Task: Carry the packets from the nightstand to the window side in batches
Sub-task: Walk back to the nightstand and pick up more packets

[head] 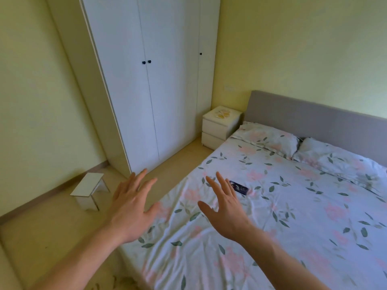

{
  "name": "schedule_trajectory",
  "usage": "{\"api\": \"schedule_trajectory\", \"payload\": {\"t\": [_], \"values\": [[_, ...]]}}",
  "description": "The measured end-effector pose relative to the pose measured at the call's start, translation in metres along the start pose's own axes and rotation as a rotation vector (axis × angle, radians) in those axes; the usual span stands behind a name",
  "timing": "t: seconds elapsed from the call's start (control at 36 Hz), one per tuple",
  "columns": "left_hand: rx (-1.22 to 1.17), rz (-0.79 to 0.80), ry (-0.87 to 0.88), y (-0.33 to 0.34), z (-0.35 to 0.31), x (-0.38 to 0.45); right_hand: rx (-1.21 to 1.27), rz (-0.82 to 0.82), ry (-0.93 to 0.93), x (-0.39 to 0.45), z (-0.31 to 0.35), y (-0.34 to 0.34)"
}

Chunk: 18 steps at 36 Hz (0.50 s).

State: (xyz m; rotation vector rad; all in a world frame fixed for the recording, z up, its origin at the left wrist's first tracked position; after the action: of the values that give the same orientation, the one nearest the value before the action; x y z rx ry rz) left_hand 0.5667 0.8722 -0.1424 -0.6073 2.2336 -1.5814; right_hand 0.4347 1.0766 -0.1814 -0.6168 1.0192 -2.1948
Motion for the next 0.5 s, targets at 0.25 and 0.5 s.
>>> {"api": "schedule_trajectory", "payload": {"t": [0.25, 0.5], "values": [[-0.031, 0.048, 0.131, -0.051, 0.088, 0.104, 0.035, -0.094, 0.125, 0.090, 0.055, 0.055], [-0.012, 0.066, 0.209, -0.071, 0.175, 0.244, 0.022, -0.158, 0.234, 0.214, 0.061, 0.111]]}}
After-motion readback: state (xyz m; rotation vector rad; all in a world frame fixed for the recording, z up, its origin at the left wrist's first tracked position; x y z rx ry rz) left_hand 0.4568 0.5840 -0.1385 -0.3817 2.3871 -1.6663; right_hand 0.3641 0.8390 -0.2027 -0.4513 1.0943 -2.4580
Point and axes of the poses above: each hand's wrist, its own x-axis towards the middle knuckle, its own y-axis out of the palm, z = x × y, the point moved 7 cm from there along x, towards the middle knuckle, and after that the axes turned 9 degrees about -y, right-handed, at the moved point
